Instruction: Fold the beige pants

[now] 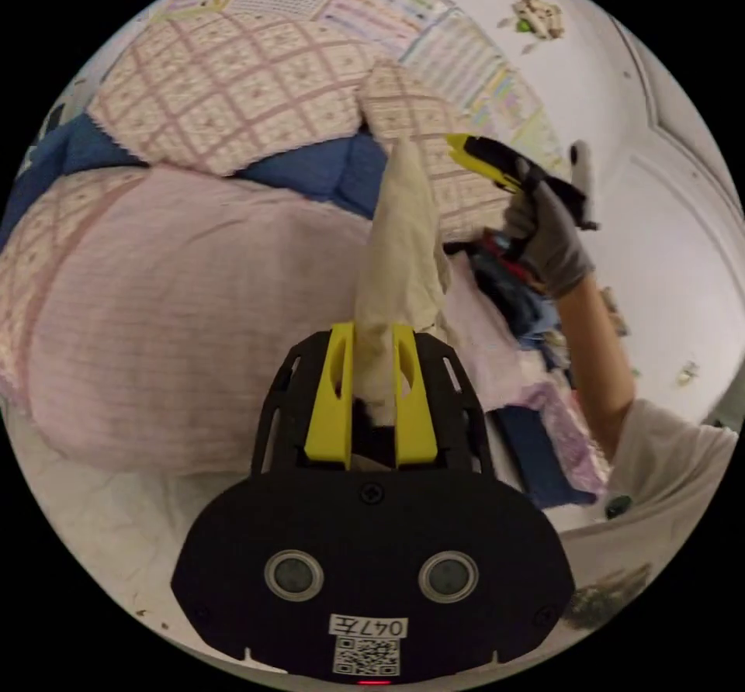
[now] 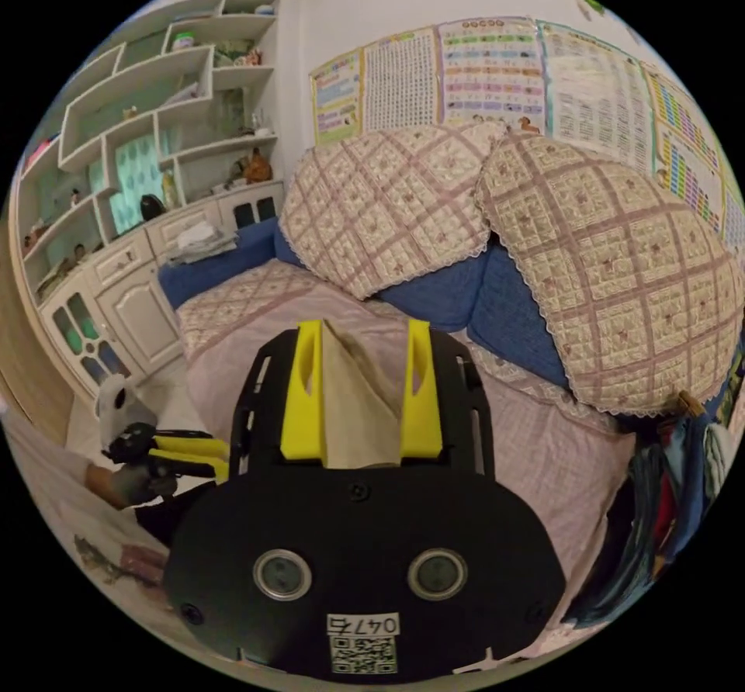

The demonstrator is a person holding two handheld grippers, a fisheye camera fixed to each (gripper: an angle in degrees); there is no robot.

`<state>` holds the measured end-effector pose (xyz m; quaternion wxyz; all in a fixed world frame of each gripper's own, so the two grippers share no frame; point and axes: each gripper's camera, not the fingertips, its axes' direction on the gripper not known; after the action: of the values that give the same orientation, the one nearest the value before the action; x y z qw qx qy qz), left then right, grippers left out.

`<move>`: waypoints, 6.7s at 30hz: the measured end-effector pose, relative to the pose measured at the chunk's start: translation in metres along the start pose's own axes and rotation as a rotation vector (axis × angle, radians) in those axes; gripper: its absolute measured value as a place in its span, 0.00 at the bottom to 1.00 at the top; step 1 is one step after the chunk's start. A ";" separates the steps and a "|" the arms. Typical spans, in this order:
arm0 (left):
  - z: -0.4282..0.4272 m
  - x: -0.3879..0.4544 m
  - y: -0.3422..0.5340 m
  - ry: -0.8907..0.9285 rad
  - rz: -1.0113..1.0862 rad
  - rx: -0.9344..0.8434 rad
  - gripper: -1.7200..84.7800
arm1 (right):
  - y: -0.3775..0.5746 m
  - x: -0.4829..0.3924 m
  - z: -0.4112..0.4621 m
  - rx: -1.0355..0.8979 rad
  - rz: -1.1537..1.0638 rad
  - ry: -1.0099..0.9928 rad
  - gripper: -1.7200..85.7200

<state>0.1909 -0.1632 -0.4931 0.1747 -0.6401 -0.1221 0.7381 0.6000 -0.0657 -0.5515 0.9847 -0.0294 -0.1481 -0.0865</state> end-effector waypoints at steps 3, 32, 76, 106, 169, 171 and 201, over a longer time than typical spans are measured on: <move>-0.011 -0.035 0.004 -0.012 0.047 0.037 0.11 | 0.035 -0.015 0.002 0.080 -0.007 0.029 0.13; 0.401 0.137 -0.055 -0.266 0.632 -0.449 0.14 | 0.358 -0.057 0.103 -0.284 0.165 0.281 0.01; 0.416 0.109 -0.263 -0.163 0.720 -0.505 0.15 | 0.463 0.043 0.151 -0.318 0.256 0.266 0.04; -0.146 -0.237 -0.401 -0.507 -0.086 0.098 0.10 | 0.470 0.035 0.126 -0.349 0.260 0.339 0.05; -0.087 0.111 -0.199 -0.745 0.867 -0.161 0.11 | 0.429 -0.151 0.193 -0.374 -0.371 0.377 0.07; -0.080 0.114 -0.188 -0.697 0.892 -0.175 0.12 | 0.426 -0.152 0.202 -0.388 -0.400 0.366 0.08; 0.046 0.033 -0.116 -0.627 0.948 -0.169 0.05 | 0.344 -0.083 0.239 -0.420 -0.523 0.322 0.02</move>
<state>0.1529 -0.0420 -0.4687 -0.2715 -0.3871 0.0738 0.8781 0.5153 0.3057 -0.3592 0.9125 -0.1783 0.0271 -0.3673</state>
